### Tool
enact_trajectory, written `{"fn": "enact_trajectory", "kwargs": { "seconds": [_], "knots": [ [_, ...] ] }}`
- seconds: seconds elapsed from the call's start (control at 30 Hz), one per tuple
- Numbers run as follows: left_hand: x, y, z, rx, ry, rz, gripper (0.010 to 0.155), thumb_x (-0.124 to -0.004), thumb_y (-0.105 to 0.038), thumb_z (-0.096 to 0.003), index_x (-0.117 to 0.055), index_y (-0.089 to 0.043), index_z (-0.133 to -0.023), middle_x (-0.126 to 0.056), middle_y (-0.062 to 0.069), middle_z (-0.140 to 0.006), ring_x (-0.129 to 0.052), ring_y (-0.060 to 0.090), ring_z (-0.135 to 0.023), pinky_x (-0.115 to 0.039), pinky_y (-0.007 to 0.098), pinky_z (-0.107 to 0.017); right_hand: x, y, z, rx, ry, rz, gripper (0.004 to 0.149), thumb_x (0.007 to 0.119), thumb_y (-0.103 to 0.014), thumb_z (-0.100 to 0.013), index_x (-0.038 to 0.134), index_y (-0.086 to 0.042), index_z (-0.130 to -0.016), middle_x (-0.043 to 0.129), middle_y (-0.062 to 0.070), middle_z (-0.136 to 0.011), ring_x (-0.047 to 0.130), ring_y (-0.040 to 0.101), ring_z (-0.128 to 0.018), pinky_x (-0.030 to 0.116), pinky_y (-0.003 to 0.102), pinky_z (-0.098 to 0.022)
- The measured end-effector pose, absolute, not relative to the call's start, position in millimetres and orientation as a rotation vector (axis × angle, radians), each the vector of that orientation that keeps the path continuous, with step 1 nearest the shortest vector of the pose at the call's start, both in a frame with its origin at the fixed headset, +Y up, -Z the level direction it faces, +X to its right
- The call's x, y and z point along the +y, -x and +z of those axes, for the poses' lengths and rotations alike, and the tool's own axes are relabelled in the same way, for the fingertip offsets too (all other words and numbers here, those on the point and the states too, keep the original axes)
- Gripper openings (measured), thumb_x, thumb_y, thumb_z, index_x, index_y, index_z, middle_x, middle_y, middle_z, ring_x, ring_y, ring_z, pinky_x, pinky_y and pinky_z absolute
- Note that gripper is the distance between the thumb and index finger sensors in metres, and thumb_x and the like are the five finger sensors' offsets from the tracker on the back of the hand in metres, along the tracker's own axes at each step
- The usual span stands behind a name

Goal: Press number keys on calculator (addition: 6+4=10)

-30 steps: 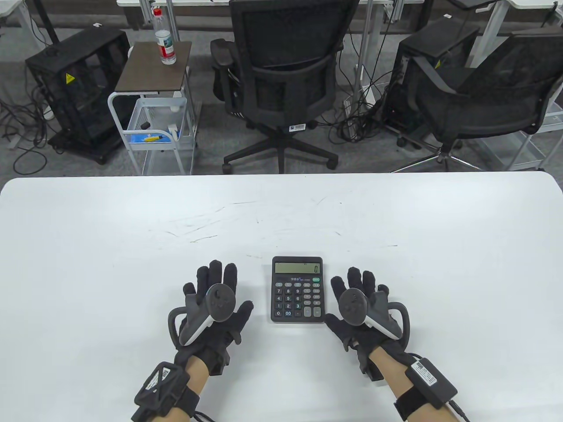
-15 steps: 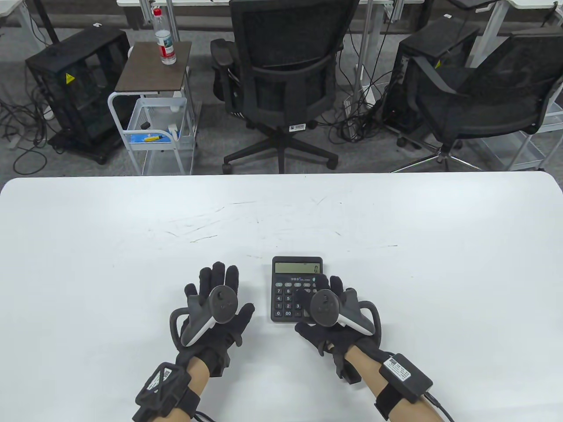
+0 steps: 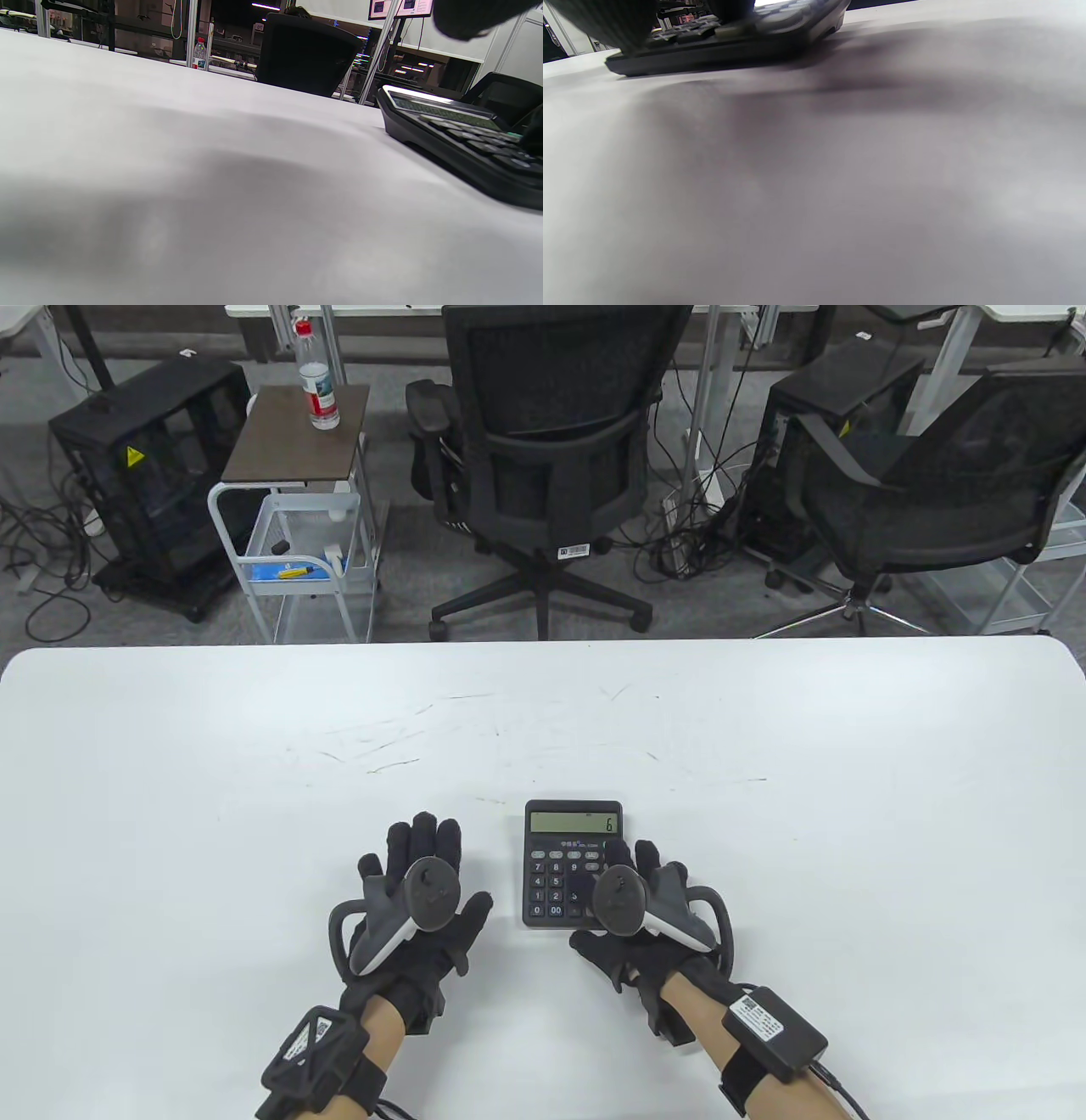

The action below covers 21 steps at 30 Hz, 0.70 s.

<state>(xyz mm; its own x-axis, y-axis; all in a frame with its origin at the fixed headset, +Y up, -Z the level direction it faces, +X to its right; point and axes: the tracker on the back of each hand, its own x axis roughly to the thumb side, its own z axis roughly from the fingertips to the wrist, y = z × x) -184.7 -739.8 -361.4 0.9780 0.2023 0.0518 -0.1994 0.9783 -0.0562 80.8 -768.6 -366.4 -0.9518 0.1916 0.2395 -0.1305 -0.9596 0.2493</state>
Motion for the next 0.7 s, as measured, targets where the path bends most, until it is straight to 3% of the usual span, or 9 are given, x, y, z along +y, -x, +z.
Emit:
{"fn": "enact_trajectory", "kwargs": {
  "seconds": [0.23,0.7],
  "knots": [
    [-740,184,-361,-0.059,0.055,0.197,0.087,-0.069,-0.068,-0.0427,-0.024,-0.035,-0.109,-0.020,-0.006,-0.122,-0.020,0.029,-0.114,-0.024,0.064,-0.079,-756,-92,-360,0.321,-0.397,2.872,0.073,0.070,-0.065,-0.041,0.043,-0.044,-0.106,0.019,0.011,-0.119,0.019,0.049,-0.105,0.028,0.069,-0.070],
    [-740,182,-360,-0.056,0.062,0.183,0.087,-0.069,-0.068,-0.0431,-0.022,-0.034,-0.109,-0.018,-0.006,-0.122,-0.019,0.030,-0.114,-0.024,0.064,-0.079,-758,-95,-354,0.408,-0.401,2.877,0.067,0.072,-0.062,-0.042,0.057,-0.041,-0.103,0.030,0.011,-0.120,0.023,0.048,-0.105,0.029,0.069,-0.070]
  ]
}}
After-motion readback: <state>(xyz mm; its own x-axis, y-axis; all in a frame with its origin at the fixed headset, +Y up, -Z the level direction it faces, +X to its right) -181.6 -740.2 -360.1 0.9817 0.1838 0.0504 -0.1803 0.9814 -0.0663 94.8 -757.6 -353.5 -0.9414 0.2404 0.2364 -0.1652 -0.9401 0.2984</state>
